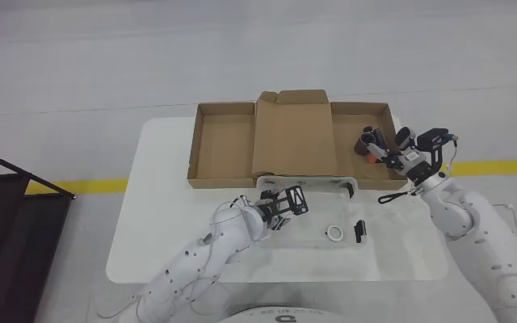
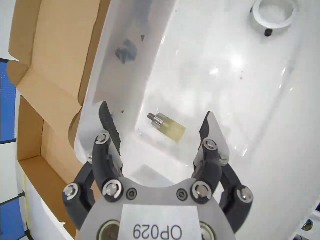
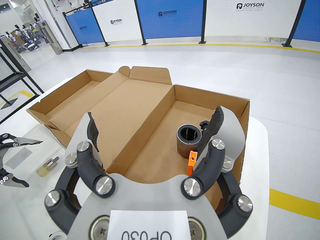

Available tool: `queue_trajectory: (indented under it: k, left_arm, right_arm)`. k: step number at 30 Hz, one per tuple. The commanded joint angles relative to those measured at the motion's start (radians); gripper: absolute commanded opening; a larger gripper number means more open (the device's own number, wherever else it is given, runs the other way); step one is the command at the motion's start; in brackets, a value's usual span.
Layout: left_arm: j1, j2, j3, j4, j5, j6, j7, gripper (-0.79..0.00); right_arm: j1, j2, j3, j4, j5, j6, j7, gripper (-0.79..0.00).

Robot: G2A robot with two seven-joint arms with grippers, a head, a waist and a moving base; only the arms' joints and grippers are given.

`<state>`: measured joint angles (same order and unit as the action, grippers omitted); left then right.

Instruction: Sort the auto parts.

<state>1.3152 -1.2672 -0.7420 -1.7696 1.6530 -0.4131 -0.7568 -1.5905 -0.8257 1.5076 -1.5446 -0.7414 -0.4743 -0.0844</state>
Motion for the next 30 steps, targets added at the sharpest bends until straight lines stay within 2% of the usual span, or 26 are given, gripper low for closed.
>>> queue_trajectory:
  k: [1, 4, 6, 7, 9, 15, 27, 30]
  left_arm:
    - [-0.005, -0.003, 0.0, 0.008, -0.024, -0.007, -0.014, -0.145]
    - [-0.016, -0.007, 0.0, 0.023, -0.047, -0.007, -0.032, -0.215]
    - [-0.022, -0.01, 0.001, 0.034, -0.055, -0.003, -0.037, -0.228]
    - [-0.025, -0.011, 0.003, 0.039, -0.055, -0.001, -0.041, -0.265]
    - [-0.032, -0.014, 0.006, 0.051, -0.052, 0.002, -0.048, -0.286]
    - [-0.049, -0.022, 0.018, 0.084, -0.042, 0.018, -0.049, -0.339]
    - [-0.069, -0.038, 0.043, 0.151, -0.039, 0.032, -0.048, -0.394]
    - [-0.073, -0.041, 0.043, 0.151, -0.043, 0.035, -0.043, -0.453]
  right_arm:
    - [0.0, 0.0, 0.0, 0.0, 0.0, -0.001, 0.0, 0.0]
    - [0.0, 0.0, 0.0, 0.0, 0.0, -0.001, 0.0, 0.0]
    - [0.0, 0.0, 0.0, 0.0, 0.0, -0.001, 0.0, 0.0]
    - [0.0, 0.0, 0.0, 0.0, 0.0, -0.001, 0.0, 0.0]
    - [0.0, 0.0, 0.0, 0.0, 0.0, -0.001, 0.0, 0.0]
    - [0.0, 0.0, 0.0, 0.0, 0.0, -0.001, 0.0, 0.0]
    - [0.0, 0.0, 0.0, 0.0, 0.0, -0.001, 0.0, 0.0]
    - [0.0, 0.0, 0.0, 0.0, 0.0, -0.001, 0.0, 0.0]
